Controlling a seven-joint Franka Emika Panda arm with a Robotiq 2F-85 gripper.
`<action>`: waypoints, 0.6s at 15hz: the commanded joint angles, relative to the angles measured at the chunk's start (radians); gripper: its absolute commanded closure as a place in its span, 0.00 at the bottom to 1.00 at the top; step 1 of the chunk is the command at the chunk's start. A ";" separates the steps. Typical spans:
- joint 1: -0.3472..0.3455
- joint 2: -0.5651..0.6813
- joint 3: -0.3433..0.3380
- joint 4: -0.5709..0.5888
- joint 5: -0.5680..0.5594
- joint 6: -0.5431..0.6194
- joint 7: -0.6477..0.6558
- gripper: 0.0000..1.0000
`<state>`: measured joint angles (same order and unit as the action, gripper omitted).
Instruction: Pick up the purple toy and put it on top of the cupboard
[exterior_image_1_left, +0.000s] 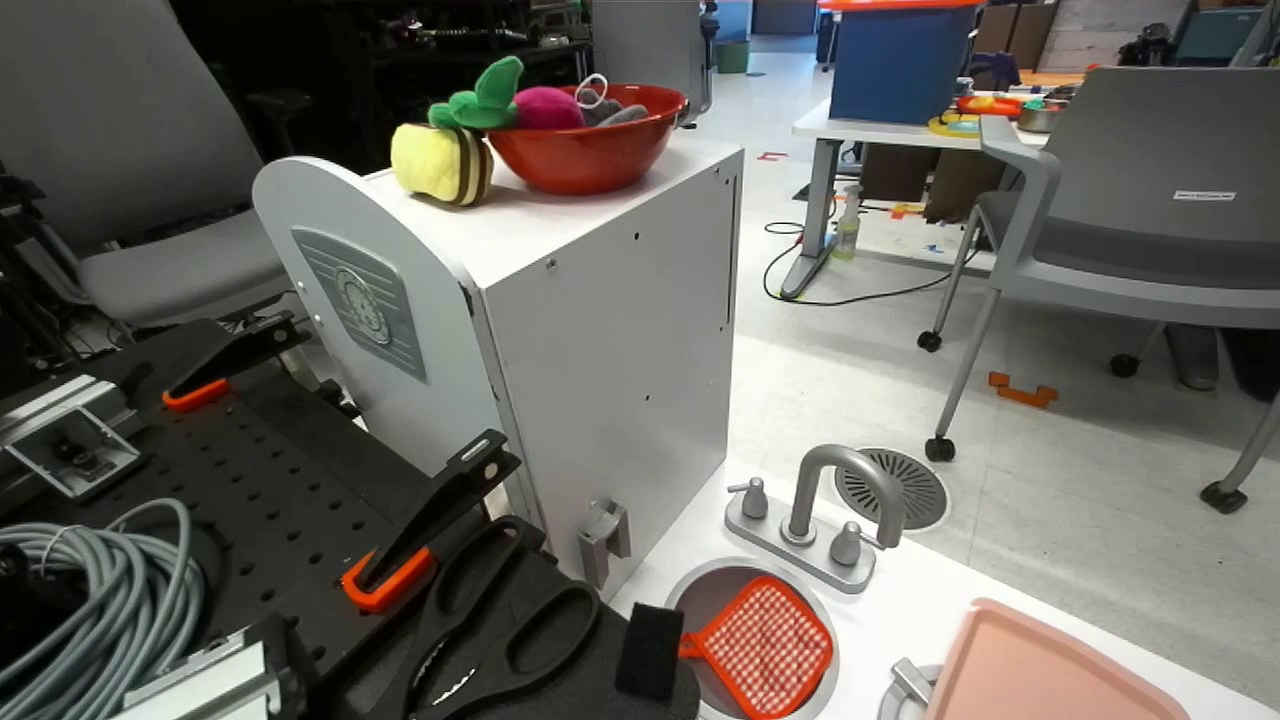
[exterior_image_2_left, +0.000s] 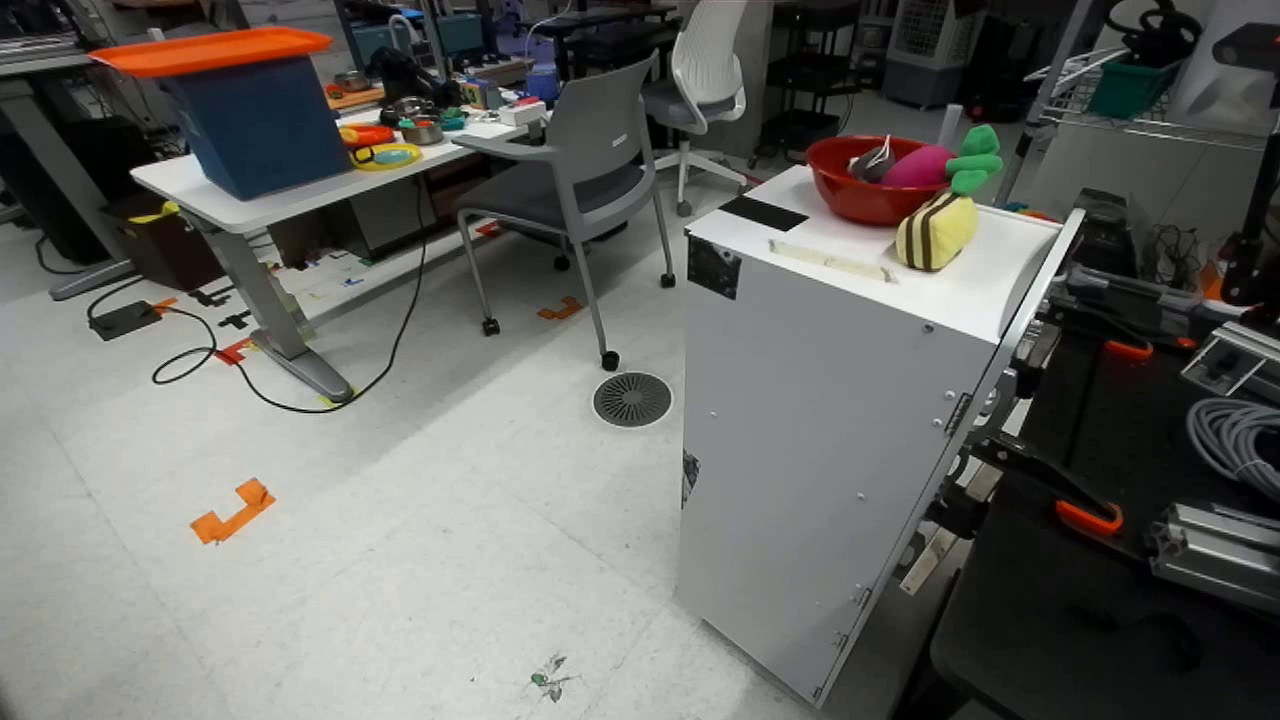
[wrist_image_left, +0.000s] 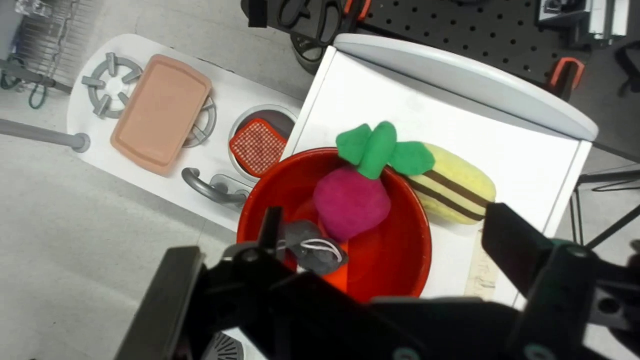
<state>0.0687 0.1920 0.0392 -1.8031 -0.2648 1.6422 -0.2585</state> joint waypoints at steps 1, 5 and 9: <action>0.011 -0.018 0.008 -0.022 -0.147 0.043 0.000 0.00; 0.001 -0.045 -0.006 -0.082 -0.304 0.174 0.037 0.00; -0.028 -0.061 -0.014 -0.129 -0.255 0.314 0.049 0.00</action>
<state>0.0617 0.1741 0.0291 -1.8751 -0.5472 1.8723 -0.2221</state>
